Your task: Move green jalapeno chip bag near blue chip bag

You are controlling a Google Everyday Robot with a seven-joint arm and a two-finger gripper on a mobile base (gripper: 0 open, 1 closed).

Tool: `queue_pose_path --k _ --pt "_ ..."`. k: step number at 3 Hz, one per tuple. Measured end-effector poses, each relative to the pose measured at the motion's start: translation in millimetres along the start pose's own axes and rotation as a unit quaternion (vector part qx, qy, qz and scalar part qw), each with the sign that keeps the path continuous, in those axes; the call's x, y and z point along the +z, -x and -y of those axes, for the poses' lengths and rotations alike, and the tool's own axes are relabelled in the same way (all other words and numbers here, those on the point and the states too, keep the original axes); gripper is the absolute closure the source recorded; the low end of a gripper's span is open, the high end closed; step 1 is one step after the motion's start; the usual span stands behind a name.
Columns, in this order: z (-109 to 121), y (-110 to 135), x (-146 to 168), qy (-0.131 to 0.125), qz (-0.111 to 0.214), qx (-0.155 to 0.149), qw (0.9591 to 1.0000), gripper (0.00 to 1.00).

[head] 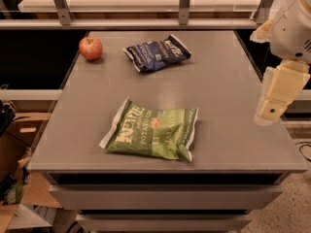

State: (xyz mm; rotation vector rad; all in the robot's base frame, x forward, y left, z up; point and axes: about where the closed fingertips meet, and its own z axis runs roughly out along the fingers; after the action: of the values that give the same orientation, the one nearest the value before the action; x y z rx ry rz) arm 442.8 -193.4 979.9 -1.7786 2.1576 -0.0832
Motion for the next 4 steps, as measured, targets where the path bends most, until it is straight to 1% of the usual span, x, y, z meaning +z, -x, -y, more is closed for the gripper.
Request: queue_pose_path --k 1,2,3,4 --pt "-9.1 27.1 24.6 0.035 0.01 -0.037 0.9987 0.0" --pt "-22.1 52.7 57.6 0.076 0.017 -0.067 0.9947 0.0" --pt "-39.2 78.9 93.9 0.12 0.017 -0.103 0.9873 0.0" --pt "-54.4 102.9 132.0 0.168 0.015 -0.139 0.9758 0.0"
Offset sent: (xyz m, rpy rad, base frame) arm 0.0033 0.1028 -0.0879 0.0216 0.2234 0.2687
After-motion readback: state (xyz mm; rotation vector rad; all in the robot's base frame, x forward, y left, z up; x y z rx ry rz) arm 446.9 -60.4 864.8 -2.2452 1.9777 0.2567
